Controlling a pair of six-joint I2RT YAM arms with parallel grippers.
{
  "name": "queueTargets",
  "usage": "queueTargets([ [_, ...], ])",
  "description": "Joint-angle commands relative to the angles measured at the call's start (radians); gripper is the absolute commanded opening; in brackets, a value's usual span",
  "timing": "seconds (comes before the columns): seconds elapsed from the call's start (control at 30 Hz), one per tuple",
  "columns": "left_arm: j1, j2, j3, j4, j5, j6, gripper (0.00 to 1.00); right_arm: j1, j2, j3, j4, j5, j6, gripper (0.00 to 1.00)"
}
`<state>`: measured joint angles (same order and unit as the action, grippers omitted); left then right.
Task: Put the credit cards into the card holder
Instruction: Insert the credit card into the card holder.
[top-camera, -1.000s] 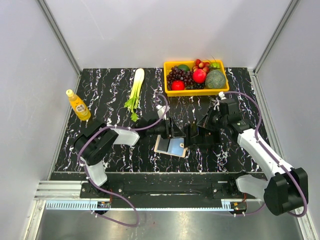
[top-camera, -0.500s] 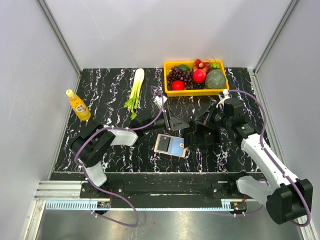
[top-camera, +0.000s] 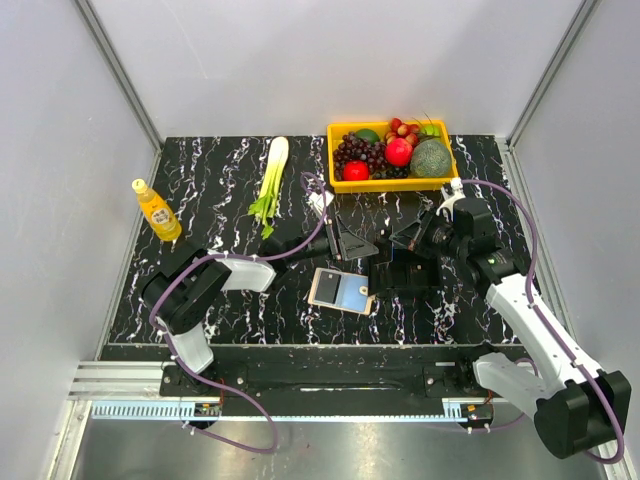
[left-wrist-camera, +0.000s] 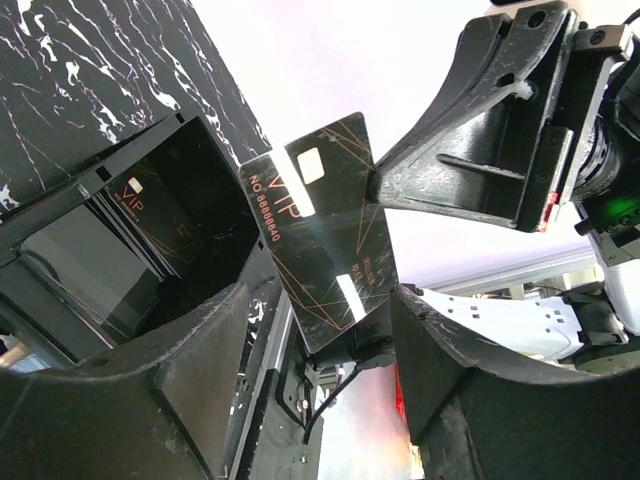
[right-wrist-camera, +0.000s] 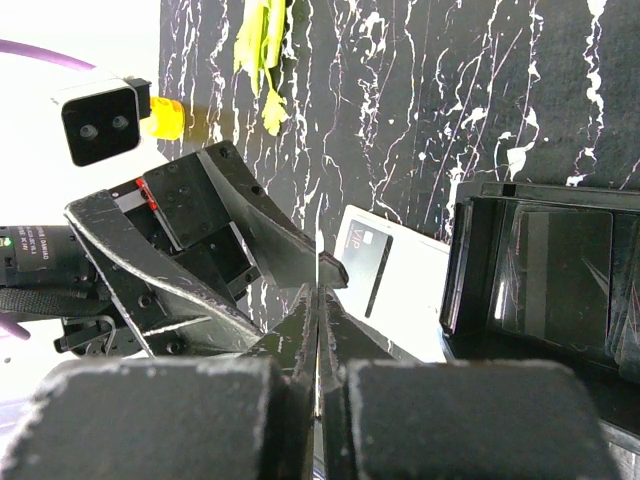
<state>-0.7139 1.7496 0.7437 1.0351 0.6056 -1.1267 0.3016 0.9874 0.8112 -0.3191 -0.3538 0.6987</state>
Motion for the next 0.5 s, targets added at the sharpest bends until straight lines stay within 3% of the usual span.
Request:
queueTargets([
  [0.0,0.004,0.005,0.022,0.028,0.005,0.012,0.62,0.007,-0.026,0.002,0.032,-0.014,0.013,0.0],
  [0.47,-0.002,0.068,0.059,0.161,0.045,-0.061,0.5,0.007,-0.039,-0.012,0.071,-0.045,0.035,0.0],
])
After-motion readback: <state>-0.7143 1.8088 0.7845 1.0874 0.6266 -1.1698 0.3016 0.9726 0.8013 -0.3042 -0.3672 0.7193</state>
